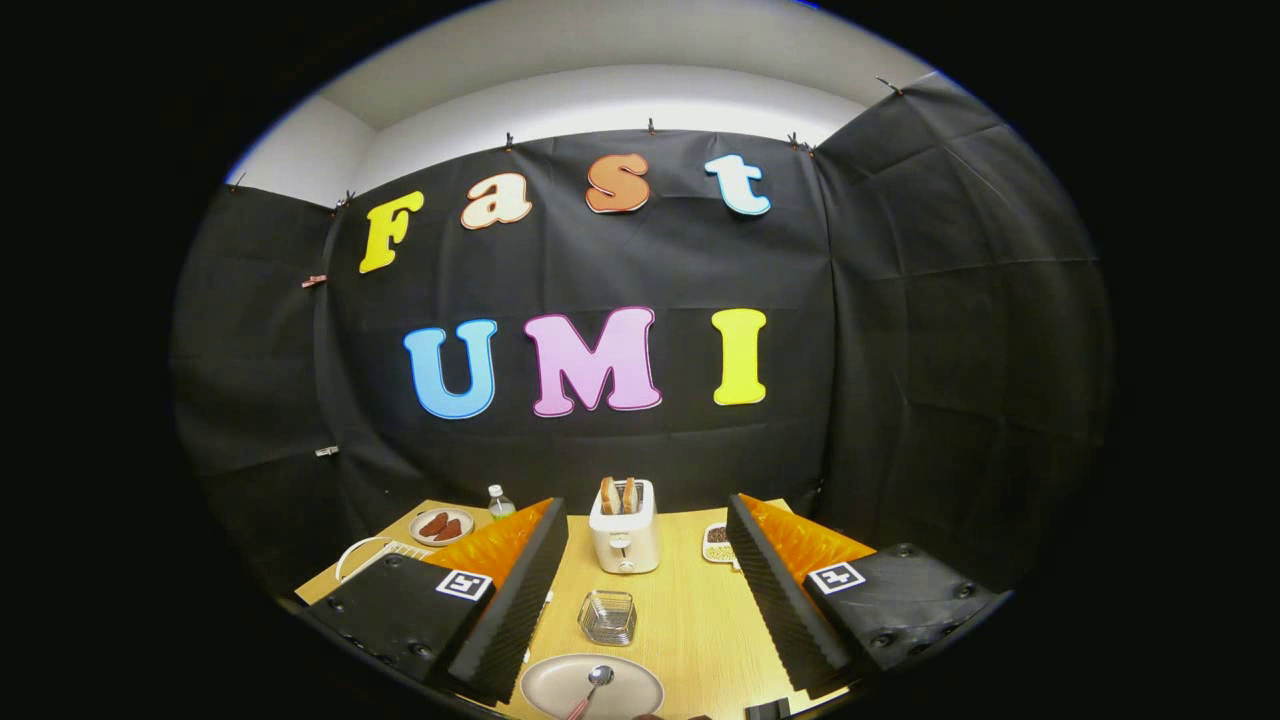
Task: Take the plate from the dish rack, then take the spoon from the basket and place it into the plate.
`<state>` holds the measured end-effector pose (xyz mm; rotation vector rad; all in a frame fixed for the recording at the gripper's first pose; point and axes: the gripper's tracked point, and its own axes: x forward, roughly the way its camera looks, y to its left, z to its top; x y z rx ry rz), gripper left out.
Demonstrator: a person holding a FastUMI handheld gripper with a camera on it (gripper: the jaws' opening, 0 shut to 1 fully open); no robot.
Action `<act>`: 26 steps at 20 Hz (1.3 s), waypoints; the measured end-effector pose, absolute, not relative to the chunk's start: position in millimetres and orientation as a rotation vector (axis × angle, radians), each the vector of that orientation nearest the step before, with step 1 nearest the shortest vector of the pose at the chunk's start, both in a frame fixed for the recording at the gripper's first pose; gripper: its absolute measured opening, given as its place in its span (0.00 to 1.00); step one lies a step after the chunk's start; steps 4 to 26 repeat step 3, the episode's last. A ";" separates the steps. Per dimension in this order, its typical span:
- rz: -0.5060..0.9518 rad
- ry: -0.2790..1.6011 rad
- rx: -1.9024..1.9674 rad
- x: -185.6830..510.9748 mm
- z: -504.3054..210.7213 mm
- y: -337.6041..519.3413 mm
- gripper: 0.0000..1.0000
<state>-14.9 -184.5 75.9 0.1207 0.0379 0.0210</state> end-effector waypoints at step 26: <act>0.026 0.047 0.140 -11.6 71.4 -189.1 0.98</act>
